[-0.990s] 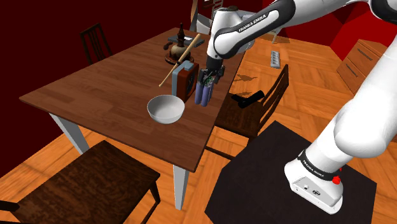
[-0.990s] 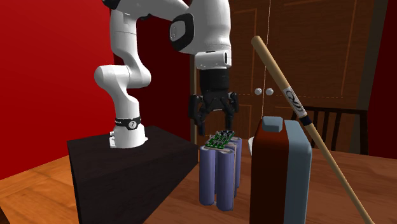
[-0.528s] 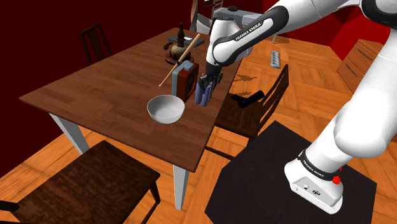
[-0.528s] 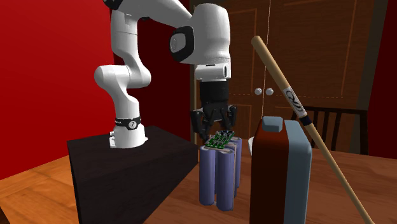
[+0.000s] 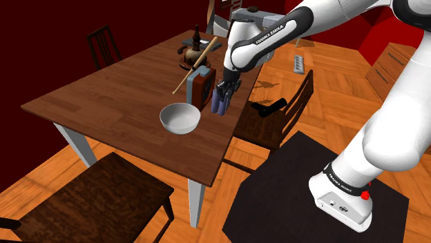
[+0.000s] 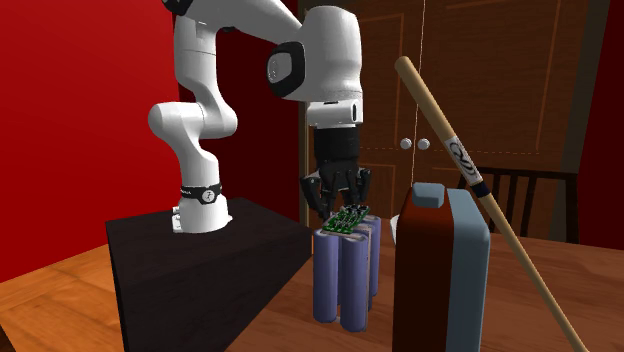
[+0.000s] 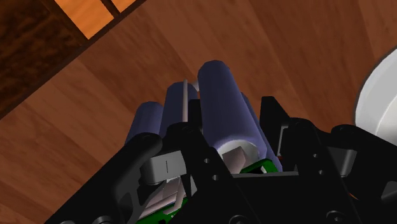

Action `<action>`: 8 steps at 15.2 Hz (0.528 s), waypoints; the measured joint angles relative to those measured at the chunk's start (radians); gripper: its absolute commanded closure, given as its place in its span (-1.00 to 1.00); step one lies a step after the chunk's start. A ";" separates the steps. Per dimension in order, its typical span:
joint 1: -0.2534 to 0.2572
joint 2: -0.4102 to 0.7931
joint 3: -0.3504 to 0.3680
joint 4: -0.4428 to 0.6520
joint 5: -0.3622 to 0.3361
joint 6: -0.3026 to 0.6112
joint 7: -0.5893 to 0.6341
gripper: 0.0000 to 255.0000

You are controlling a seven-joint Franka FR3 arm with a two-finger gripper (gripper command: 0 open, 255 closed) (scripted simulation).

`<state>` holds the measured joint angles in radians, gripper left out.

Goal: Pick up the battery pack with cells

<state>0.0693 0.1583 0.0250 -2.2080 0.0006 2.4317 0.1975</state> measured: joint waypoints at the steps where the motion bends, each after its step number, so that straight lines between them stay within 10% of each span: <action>1: 0.000 0.001 0.000 0.001 0.000 -0.001 0.000 1.00; 8: -0.001 -0.049 0.000 0.024 0.002 -0.074 -0.001 1.00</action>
<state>0.0682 0.1096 0.0246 -2.1844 0.0022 2.3574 0.1966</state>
